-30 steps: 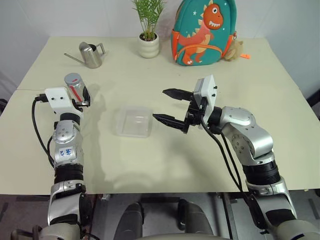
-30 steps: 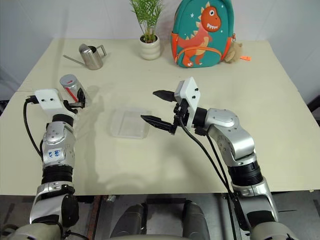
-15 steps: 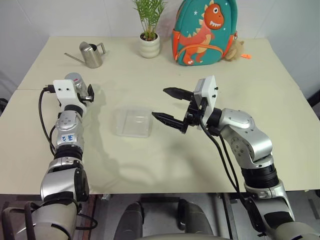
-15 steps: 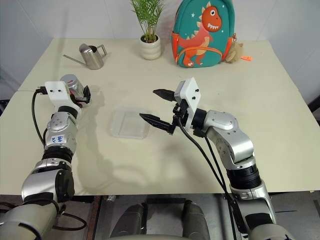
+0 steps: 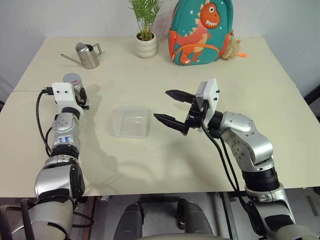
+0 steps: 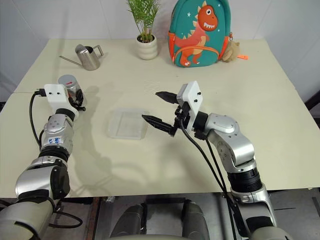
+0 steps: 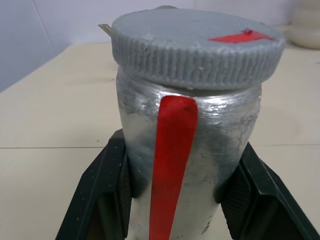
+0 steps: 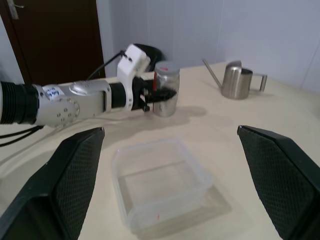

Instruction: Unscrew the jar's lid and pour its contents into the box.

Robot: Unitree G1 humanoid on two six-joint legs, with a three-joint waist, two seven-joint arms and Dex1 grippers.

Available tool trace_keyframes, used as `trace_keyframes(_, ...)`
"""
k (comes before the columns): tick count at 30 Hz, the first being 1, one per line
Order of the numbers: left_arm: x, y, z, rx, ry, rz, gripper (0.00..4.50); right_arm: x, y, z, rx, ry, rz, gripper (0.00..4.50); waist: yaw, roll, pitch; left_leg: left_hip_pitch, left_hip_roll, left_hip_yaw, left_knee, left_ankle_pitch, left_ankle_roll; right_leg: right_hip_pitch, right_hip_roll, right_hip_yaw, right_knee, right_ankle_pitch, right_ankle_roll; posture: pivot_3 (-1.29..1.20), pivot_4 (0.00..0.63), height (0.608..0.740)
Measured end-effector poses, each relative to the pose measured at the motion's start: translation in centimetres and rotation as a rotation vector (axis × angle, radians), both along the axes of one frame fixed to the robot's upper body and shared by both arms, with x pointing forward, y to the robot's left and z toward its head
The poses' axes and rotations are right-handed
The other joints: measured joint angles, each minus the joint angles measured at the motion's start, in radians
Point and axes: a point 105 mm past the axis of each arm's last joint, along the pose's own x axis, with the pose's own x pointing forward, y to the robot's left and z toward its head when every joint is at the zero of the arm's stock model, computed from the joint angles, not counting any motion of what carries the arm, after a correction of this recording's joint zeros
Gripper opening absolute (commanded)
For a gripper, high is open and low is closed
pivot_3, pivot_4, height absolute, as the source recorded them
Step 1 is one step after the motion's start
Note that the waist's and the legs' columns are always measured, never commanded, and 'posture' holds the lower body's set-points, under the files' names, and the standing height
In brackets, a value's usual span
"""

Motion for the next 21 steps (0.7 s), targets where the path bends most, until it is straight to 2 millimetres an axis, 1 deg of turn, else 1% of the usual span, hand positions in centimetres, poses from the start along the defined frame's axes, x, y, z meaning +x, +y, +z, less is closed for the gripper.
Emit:
trace_keyframes(3, -0.3, -0.5, 1.5, -0.052, -0.074, -0.107, 1.88, 0.0, -0.1, 0.0, -0.002, 0.001, -0.001, 4.5, -0.002, 0.0, 0.0, 0.0, 0.0, 0.0, 0.0, 0.0, 0.0, 0.0, 0.0, 0.0, 0.0, 0.0, 0.0, 0.0, 0.15, 0.74)
trace_keyframes(4, -0.4, -0.8, 2.3, -0.061, -0.102, -0.161, 1.88, 0.0, -0.1, 0.0, -0.003, 0.001, -0.002, 4.5, -0.002, 0.0, 0.0, 0.0, 0.0, 0.0, 0.0, 0.0, 0.0, 0.0, 0.0, 0.0, 0.0, 0.0, 0.0, 0.0, 0.15, 0.74)
trace_keyframes(6, -1.5, -1.3, 4.0, -0.043, -0.128, -0.31, 1.88, 0.0, -0.2, 0.4, -0.001, 0.009, 0.003, 4.5, -0.01, 0.0, 0.0, 0.0, 0.0, 0.001, -0.001, 0.0, 0.0, -0.001, 0.0, 0.001, 0.0, 0.0, 0.0, 0.0, 0.15, 0.74)
trace_keyframes(8, -3.0, -1.8, 5.3, -0.011, -0.112, -0.46, 1.88, 0.2, -0.4, 1.5, 0.002, 0.002, -0.003, 4.5, -0.019, 0.0, 0.0, 0.0, 0.001, 0.001, -0.001, 0.0, 0.0, -0.001, 0.0, 0.002, 0.0, 0.0, 0.0, 0.0, 0.15, 0.74)
trace_keyframes(9, -4.0, -2.2, 5.8, 0.005, -0.09, -0.545, 1.88, 0.2, -0.2, 2.3, 0.005, -0.005, 0.007, 4.5, -0.027, 0.0, 0.0, 0.0, 0.001, 0.001, -0.001, 0.0, 0.0, -0.002, 0.0, 0.002, 0.001, 0.0, -0.001, 0.0, 0.15, 0.74)
trace_keyframes(10, -5.1, -2.8, 6.2, 0.022, -0.065, -0.627, 1.88, 0.1, 0.1, 3.1, 0.007, -0.015, 0.019, 4.5, -0.03, 0.0, 0.001, 0.0, 0.001, 0.002, -0.002, 0.0, 0.0, -0.002, 0.0, 0.002, 0.001, 0.0, -0.001, 0.0, 0.15, 0.74)
trace_keyframes(12, -7.1, -4.7, 6.9, 0.065, -0.009, -0.798, 1.88, 0.0, 0.9, 4.8, 0.007, -0.035, 0.047, 4.5, -0.031, 0.001, 0.001, 0.001, 0.002, 0.002, -0.002, 0.0, 0.0, -0.002, 0.001, 0.003, 0.002, -0.001, -0.001, 0.0, 0.15, 0.74)
trace_keyframes(14, -8.8, -6.3, 7.1, 0.094, 0.04, -0.922, 1.88, -0.2, 1.9, 6.1, 0.005, -0.05, 0.072, 4.5, -0.029, 0.001, 0.001, 0.001, 0.002, 0.002, -0.002, 0.0, 0.0, -0.002, 0.001, 0.003, 0.002, -0.001, -0.002, 0.0, 0.15, 0.74)
trace_keyframes(16, -10.2, -7.7, 6.7, 0.1, 0.08, -1.019, 1.88, -0.3, 3.0, 6.9, -0.003, -0.041, 0.105, 4.5, -0.029, 0.001, 0.001, 0.001, 0.002, 0.002, -0.002, 0.0, 0.0, -0.002, 0.001, 0.003, 0.002, -0.001, -0.002, 0.0, 0.15, 0.74)
trace_keyframes(19, -11.2, -9.8, 5.8, 0.098, 0.12, -1.117, 1.88, -0.7, 5.1, 7.3, -0.03, -0.026, 0.165, 4.5, -0.025, 0.001, 0.001, 0.001, 0.002, 0.001, -0.002, 0.0, 0.0, -0.002, 0.002, 0.004, 0.003, -0.002, -0.003, 0.0, 0.15, 0.74)
trace_keyframes(21, -11.5, -10.9, 5.5, 0.108, 0.13, -1.163, 1.88, -0.9, 6.4, 7.2, -0.048, -0.009, 0.199, 4.5, -0.025, 0.001, 0.001, 0.001, 0.002, 0.001, -0.002, 0.0, 0.0, -0.002, 0.002, 0.004, 0.002, -0.002, -0.002, 0.0, 0.15, 0.74)
